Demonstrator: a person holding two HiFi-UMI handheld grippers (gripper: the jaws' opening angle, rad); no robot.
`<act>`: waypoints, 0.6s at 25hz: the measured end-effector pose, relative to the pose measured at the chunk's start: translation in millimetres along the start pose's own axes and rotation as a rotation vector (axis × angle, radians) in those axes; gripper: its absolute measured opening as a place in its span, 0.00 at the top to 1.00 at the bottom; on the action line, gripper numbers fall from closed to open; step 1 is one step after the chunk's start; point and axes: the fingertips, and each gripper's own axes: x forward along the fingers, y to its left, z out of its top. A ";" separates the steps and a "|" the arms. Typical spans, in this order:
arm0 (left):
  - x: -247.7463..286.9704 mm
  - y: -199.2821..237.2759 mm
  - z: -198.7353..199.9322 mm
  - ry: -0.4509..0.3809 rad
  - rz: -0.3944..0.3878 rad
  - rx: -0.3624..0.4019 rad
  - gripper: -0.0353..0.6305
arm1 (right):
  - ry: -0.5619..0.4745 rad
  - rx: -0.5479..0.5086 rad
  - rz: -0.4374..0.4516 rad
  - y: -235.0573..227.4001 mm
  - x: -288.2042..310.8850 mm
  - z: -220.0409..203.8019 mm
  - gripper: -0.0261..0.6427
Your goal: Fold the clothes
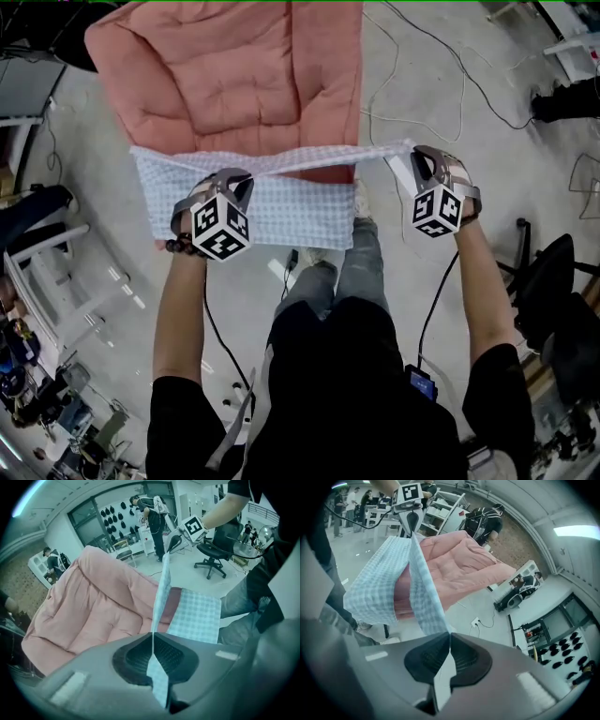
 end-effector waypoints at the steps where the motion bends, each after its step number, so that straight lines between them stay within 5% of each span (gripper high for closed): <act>1: -4.5 -4.8 4.5 -0.010 -0.001 0.013 0.93 | 0.010 0.017 -0.013 2.1 -7.4 -5.6 0.94; 8: -22.6 -46.6 12.4 -0.051 -0.020 0.052 0.93 | 0.038 0.124 -0.077 33.5 -42.1 -38.3 0.94; 15: -24.7 -99.5 -17.6 -0.033 -0.001 -0.003 0.93 | 0.023 0.173 -0.080 91.3 -77.7 -51.4 0.94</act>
